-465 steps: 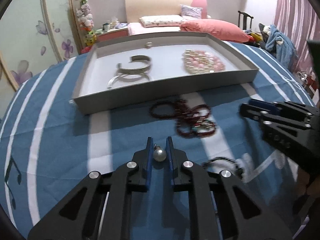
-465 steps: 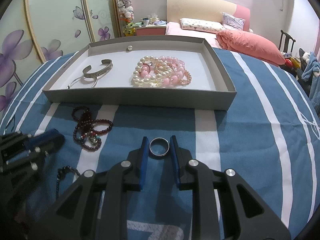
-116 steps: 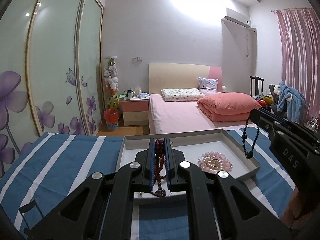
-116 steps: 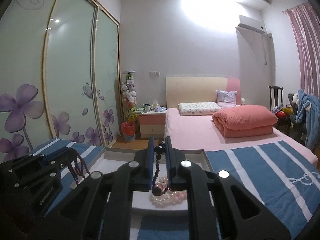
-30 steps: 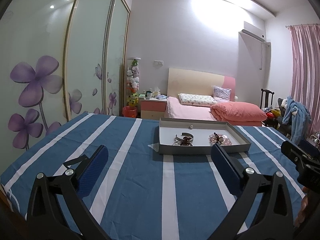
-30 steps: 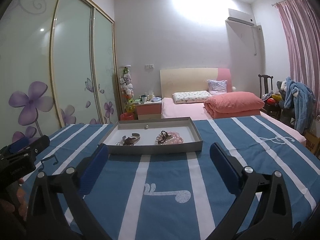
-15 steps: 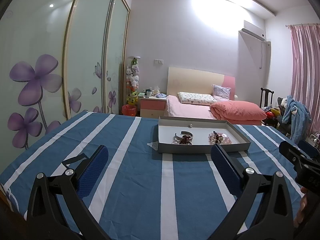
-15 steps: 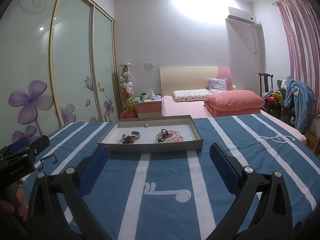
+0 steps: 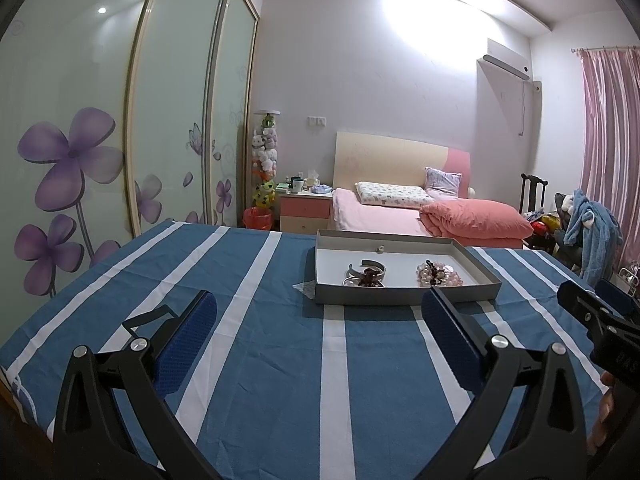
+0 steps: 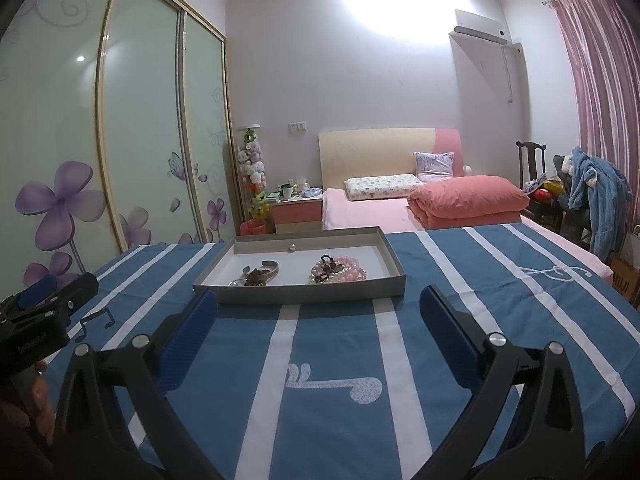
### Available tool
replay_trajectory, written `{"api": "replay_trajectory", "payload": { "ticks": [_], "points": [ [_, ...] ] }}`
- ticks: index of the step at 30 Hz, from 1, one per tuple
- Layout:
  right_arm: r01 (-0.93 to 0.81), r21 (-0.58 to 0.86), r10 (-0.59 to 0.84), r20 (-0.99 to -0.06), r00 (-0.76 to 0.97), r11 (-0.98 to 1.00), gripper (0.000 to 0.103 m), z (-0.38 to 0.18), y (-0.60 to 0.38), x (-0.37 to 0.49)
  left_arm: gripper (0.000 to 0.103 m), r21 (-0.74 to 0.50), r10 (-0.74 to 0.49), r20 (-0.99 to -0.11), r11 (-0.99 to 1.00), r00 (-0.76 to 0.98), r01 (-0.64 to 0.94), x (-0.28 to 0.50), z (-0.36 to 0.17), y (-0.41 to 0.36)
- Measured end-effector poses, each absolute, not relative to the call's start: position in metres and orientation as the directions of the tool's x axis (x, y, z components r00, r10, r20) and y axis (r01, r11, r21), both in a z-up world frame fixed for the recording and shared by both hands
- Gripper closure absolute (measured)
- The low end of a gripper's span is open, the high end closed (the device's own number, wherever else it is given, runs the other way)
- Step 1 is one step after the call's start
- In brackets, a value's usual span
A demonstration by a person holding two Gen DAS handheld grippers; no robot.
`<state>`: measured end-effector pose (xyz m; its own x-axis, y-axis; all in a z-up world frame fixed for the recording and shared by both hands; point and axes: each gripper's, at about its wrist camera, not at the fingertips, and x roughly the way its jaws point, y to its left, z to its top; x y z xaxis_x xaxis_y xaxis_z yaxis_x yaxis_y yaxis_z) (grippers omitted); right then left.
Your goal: Organize jewelry
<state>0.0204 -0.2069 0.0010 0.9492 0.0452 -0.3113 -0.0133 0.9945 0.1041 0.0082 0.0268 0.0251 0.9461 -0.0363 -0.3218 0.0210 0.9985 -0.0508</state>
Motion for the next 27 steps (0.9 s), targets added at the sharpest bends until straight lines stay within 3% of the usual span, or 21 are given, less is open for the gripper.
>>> {"api": "replay_trajectory", "payload": {
  "ticks": [27],
  "points": [
    [-0.011,0.111,0.047,-0.325,0.944,0.994,0.004,-0.0034,-0.2062,0.0229,0.002,-0.046,-0.027,-0.332,0.999,0.943,0.012,0.0099,0.0208,0.0261]
  ]
}}
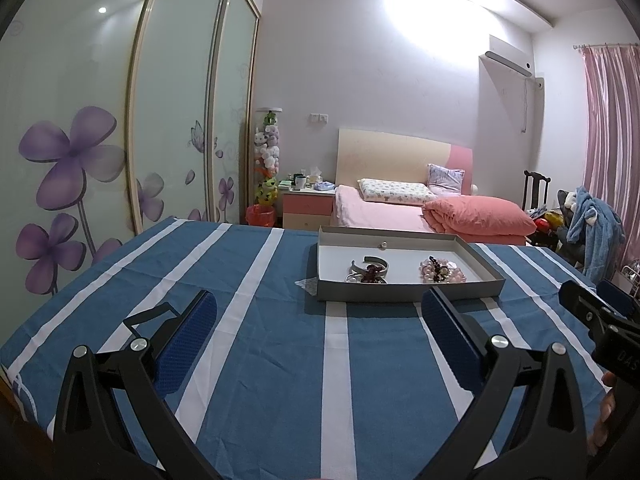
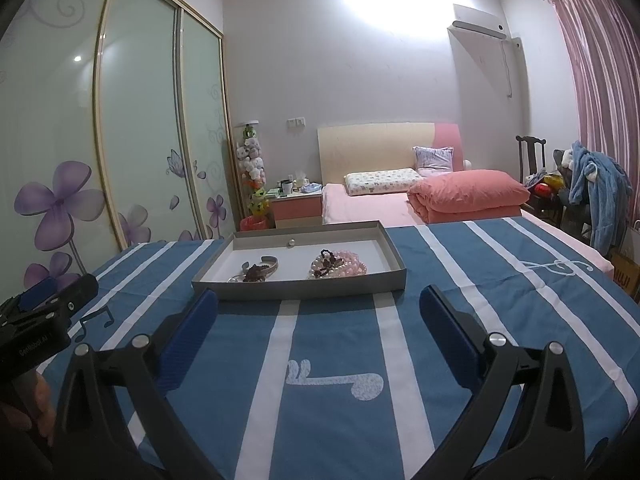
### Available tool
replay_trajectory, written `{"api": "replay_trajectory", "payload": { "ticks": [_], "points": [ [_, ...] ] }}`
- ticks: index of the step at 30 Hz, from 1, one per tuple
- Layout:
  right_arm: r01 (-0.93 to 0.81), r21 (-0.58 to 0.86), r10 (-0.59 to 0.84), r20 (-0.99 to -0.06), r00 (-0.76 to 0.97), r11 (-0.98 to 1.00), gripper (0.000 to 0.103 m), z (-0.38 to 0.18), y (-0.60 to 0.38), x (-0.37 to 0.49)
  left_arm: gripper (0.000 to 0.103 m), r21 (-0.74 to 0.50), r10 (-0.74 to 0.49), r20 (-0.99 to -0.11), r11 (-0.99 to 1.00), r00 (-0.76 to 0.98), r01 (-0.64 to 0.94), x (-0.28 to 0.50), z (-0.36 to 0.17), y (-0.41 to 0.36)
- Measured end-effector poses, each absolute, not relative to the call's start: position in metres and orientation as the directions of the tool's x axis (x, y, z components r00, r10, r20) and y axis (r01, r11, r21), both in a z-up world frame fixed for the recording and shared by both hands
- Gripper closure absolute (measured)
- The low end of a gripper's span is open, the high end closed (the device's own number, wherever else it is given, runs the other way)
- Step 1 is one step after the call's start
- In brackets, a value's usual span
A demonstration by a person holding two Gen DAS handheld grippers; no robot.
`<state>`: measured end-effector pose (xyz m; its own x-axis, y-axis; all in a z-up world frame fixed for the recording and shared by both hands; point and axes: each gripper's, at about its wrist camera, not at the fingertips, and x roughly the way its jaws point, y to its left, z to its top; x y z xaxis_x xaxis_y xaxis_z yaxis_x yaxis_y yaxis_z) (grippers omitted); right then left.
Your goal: Organize jewelry
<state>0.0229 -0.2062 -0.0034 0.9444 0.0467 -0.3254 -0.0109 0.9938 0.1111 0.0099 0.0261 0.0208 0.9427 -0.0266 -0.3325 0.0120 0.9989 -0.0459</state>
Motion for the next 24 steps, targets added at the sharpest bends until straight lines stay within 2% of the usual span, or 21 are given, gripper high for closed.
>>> {"api": "replay_trajectory", "payload": {
  "ticks": [24],
  "points": [
    [-0.007,0.119,0.048,-0.337,0.94,0.993,0.004,-0.0081,-0.2052,0.0213,0.002,-0.043,-0.03,-0.339,0.999,0.94,0.016,0.0088,0.0175,0.0249]
  ]
}}
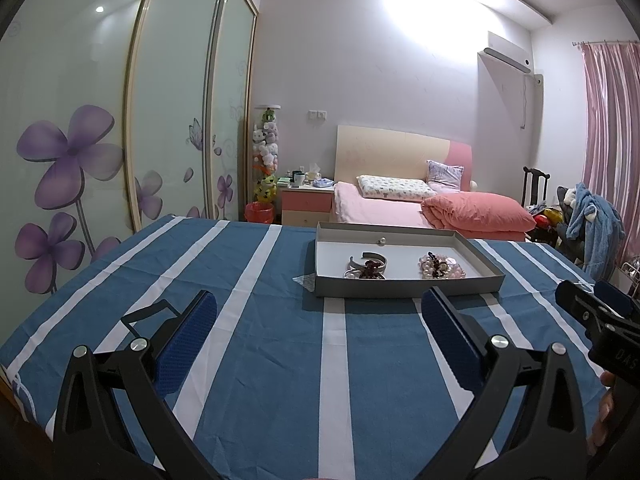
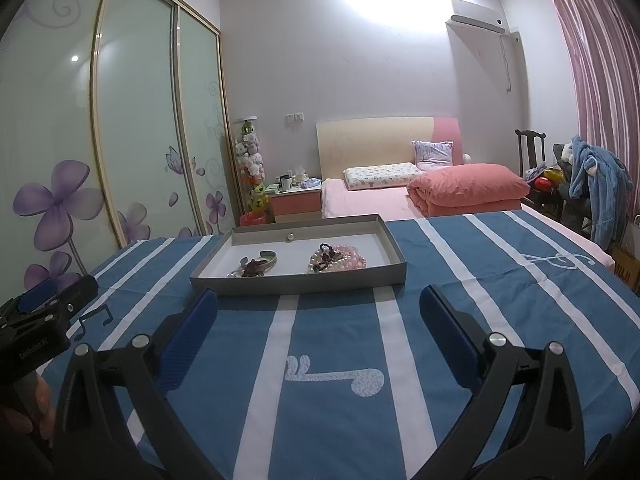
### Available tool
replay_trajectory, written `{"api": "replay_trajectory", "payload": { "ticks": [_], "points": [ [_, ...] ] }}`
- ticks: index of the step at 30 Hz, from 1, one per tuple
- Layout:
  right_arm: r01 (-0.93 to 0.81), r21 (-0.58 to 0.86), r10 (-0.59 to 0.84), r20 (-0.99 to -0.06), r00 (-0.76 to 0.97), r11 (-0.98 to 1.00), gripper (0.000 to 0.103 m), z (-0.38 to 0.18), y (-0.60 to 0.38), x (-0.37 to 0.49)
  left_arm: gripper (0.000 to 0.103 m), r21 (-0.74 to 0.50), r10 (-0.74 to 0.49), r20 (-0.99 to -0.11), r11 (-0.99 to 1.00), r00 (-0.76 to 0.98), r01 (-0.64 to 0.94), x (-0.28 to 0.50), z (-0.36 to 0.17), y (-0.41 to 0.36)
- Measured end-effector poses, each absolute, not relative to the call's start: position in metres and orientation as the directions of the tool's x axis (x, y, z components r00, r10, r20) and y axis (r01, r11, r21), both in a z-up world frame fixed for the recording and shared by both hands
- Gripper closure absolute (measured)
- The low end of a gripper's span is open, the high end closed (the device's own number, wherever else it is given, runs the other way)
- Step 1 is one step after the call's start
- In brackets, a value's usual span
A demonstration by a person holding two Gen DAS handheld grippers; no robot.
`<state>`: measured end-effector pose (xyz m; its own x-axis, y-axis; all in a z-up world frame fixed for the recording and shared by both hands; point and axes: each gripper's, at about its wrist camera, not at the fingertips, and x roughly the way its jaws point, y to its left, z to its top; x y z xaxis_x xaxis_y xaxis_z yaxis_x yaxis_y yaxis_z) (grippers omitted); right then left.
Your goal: Organize jewelry
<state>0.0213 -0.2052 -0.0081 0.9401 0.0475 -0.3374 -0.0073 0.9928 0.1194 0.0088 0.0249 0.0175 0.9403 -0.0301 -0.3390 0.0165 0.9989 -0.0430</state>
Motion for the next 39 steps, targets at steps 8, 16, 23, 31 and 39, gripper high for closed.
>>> {"api": "replay_trajectory", "payload": {
  "ticks": [8,16,23,31,39],
  "points": [
    [-0.008,0.12,0.048,-0.337,0.94,0.993,0.004,-0.0068,-0.2061,0.0229,0.002,-0.042,-0.031,-0.34,0.999,0.94,0.018,0.0094,0.018,0.0245],
    [-0.007,0.122,0.048,-0.342,0.939,0.992,0.004,-0.0106,-0.2069,0.0216,0.002,-0.04,-0.032,-0.343,0.999,0.939,0.019,0.0097,0.0149,0.0232],
    [-0.006,0.123,0.048,-0.343,0.938,0.992,0.004,-0.0116,-0.2064,0.0212,0.002,-0.039,-0.032,-0.344,0.999,0.939,0.019,0.0104,0.0156,0.0232],
    [-0.005,0.123,0.048,-0.344,0.938,0.992,0.004,-0.0117,-0.2071,0.0217,0.002,-0.037,-0.036,-0.344,0.999,0.938,0.025,0.0086,0.0148,0.0215],
    [-0.004,0.124,0.047,-0.345,0.937,0.992,0.004,-0.0111,-0.2075,0.0224,0.002,-0.029,-0.028,-0.339,0.999,0.94,0.02,0.0089,0.0175,0.02]
  ]
}}
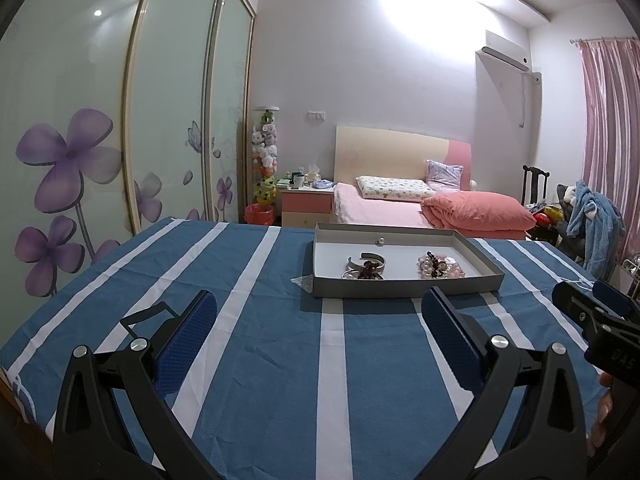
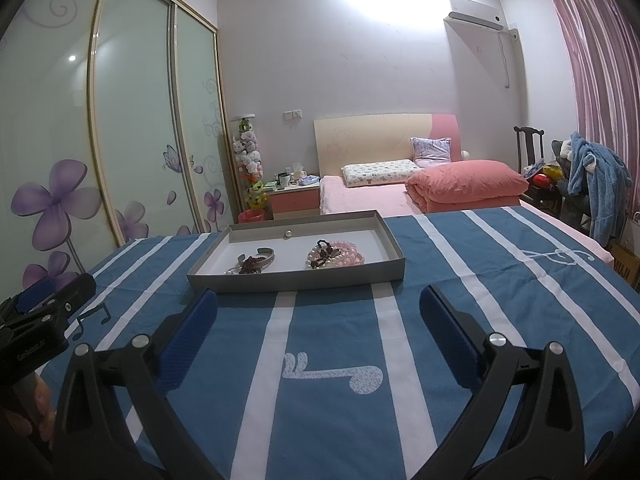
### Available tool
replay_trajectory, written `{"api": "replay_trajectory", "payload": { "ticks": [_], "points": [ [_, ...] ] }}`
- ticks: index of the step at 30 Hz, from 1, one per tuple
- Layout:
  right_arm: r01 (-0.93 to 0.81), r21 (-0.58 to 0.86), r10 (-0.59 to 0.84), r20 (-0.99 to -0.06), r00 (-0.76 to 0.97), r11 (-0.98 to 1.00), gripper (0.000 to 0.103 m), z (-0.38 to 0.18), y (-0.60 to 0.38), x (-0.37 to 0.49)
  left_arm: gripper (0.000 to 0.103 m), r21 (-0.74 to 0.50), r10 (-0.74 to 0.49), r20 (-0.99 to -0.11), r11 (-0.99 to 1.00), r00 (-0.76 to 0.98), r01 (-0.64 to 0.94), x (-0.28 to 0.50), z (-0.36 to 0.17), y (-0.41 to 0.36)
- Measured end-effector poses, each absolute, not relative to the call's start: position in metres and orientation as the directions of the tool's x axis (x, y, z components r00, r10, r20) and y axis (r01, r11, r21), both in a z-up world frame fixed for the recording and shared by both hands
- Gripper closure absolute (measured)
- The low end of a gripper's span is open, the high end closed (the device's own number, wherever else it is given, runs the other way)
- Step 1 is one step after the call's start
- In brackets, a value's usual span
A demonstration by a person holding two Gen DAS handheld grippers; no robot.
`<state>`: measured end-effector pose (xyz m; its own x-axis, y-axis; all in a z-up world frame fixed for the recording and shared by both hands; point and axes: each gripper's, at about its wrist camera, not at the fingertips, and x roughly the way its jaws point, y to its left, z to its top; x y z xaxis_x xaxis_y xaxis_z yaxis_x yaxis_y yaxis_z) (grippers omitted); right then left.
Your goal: Organize jewelry
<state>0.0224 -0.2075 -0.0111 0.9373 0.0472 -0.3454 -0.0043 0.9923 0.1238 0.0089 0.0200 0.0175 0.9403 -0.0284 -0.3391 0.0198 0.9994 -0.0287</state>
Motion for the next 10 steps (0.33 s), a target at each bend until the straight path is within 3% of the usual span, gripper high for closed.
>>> {"api": "replay_trajectory", "payload": {
  "ticks": [10],
  "points": [
    [0.001,0.125,0.043,-0.348,0.936,0.992,0.004,-0.0136,-0.2085,0.0212,0.002,-0.032,-0.039,-0.349,0.999,0.936,0.03,0.011,0.0213,0.0196]
  ]
}}
